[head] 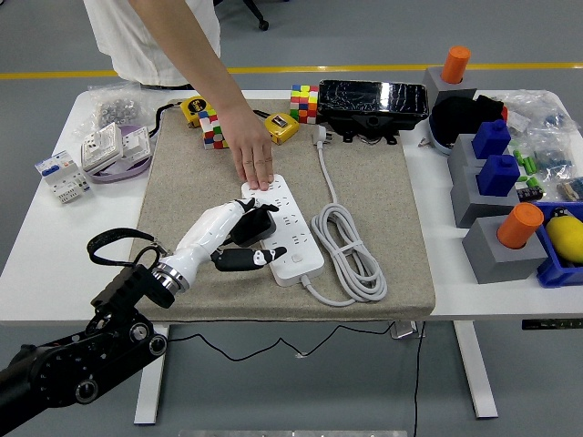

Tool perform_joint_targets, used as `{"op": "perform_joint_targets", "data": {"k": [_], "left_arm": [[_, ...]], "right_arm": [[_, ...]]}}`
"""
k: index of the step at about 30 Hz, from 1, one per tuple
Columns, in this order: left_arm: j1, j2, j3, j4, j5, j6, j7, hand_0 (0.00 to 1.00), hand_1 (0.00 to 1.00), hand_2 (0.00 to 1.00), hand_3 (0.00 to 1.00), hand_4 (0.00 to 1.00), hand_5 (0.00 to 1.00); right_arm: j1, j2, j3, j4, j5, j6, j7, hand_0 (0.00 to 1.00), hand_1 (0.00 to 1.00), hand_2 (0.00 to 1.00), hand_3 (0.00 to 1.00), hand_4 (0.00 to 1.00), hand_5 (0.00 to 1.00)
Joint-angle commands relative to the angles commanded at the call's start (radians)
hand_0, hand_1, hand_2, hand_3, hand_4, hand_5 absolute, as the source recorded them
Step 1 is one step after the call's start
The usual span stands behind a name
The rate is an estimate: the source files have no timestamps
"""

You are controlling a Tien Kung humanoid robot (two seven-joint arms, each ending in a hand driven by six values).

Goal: Put the plug near the board,insert it into the board,press the button,pull the plug out

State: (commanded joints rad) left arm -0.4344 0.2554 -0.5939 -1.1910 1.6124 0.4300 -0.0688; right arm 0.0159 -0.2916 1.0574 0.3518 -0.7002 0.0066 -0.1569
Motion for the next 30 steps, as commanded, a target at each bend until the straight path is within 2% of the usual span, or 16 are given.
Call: {"op": "perform_joint_targets", "data": {"k": [8, 12, 16, 20, 24, 30], "left_arm": [[-0.005, -0.016, 0.001, 0.018, -0.009, -0.009, 0.008, 0.777, 0.81, 0.771, 0.727, 0.853, 0.413], [0.006, -0.014, -0.012, -0.004, -0.019, 0.014, -0.032, 0.777, 0.81, 0.771, 0.727, 0.853, 0.413], [0.017, -0.004, -0.03, -0.037, -0.05, 0.048, -0.118, 0.775, 0.807, 0.767, 0.717, 0.852, 0.412], [0.036, 0.019, -0.039, -0.071, -0.035, 0.044, -0.099, 0.773, 0.793, 0.761, 0.701, 0.851, 0.412], [0.053, 0.039, -0.03, -0.073, -0.03, 0.042, -0.087, 0.773, 0.793, 0.761, 0.701, 0.851, 0.412], [0.048, 0.035, -0.01, -0.042, -0.028, 0.032, -0.067, 0.768, 0.793, 0.759, 0.69, 0.85, 0.41]], "right_arm": [[-0.002, 0.002, 0.005, 0.0, -0.002, 0.001, -0.002, 0.577, 0.639, 0.647, 0.554, 0.899, 0.426], [-0.006, 0.005, 0.015, 0.0, -0.003, 0.0, -0.001, 0.577, 0.639, 0.647, 0.554, 0.899, 0.426], [-0.007, 0.008, 0.017, -0.001, -0.003, 0.001, -0.002, 0.577, 0.638, 0.644, 0.554, 0.898, 0.427], [-0.007, 0.01, 0.019, 0.001, -0.005, 0.001, -0.001, 0.577, 0.638, 0.643, 0.554, 0.898, 0.426], [-0.007, 0.011, 0.021, 0.001, -0.006, 0.001, -0.001, 0.577, 0.638, 0.643, 0.554, 0.898, 0.426], [-0.006, 0.01, 0.019, 0.001, -0.005, 0.001, 0.0, 0.577, 0.638, 0.644, 0.554, 0.898, 0.426]]}}
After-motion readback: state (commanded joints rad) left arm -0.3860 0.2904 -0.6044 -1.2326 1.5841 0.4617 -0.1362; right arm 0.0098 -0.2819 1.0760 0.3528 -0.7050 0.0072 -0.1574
